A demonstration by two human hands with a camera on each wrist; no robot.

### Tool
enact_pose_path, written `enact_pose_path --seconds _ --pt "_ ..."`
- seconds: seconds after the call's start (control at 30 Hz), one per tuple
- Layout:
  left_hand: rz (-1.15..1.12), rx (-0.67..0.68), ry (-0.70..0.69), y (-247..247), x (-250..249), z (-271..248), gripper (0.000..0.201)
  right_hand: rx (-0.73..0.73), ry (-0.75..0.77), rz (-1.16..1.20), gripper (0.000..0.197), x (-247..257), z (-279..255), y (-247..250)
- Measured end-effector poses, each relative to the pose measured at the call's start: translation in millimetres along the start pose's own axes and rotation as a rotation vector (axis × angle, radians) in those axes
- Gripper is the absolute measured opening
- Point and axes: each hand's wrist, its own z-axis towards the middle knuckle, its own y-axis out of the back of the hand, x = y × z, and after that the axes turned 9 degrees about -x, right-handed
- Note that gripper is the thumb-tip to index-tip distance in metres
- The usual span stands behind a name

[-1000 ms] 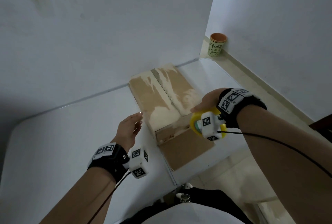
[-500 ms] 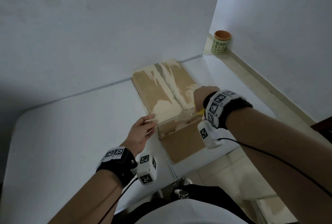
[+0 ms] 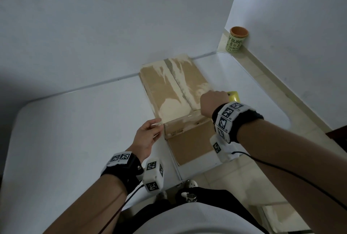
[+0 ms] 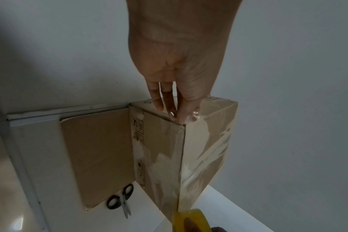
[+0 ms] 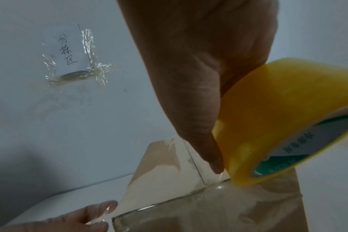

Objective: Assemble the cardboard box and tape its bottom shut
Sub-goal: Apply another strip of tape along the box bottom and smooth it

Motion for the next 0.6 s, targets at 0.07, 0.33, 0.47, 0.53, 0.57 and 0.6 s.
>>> enact_pose_path --seconds 0.07,0.33,0.47,0.53,0.57,0.6 --pt "0.0 -0.006 0.005 -0.6 0.5 1.0 0.021 0.009 0.012 -0.02 0.014 -0.1 3.2 -1.1" --pt "0.013 -0.026 0.025 -0.9 1.0 4.5 0.019 0.026 0.066 -0.016 0.016 2.5 13.2 -13.5" --pt "0.023 -0.037 0.05 -0.7 -0.4 5.3 0.016 0.036 0.112 -0.016 0.021 1.8 22.8 -15.9" --pt "0.022 -0.026 0.064 0.2 -2.1 4.8 0.01 0.045 0.098 0.014 0.02 3.8 27.0 -18.1" --pt "0.028 -0.02 0.068 1.2 -3.1 4.8 0.006 0.031 0.093 0.036 0.018 4.4 28.5 -20.2" --pt "0.041 -0.013 0.063 2.5 -4.1 4.5 0.003 0.011 0.091 0.068 0.018 5.1 27.5 -20.4"
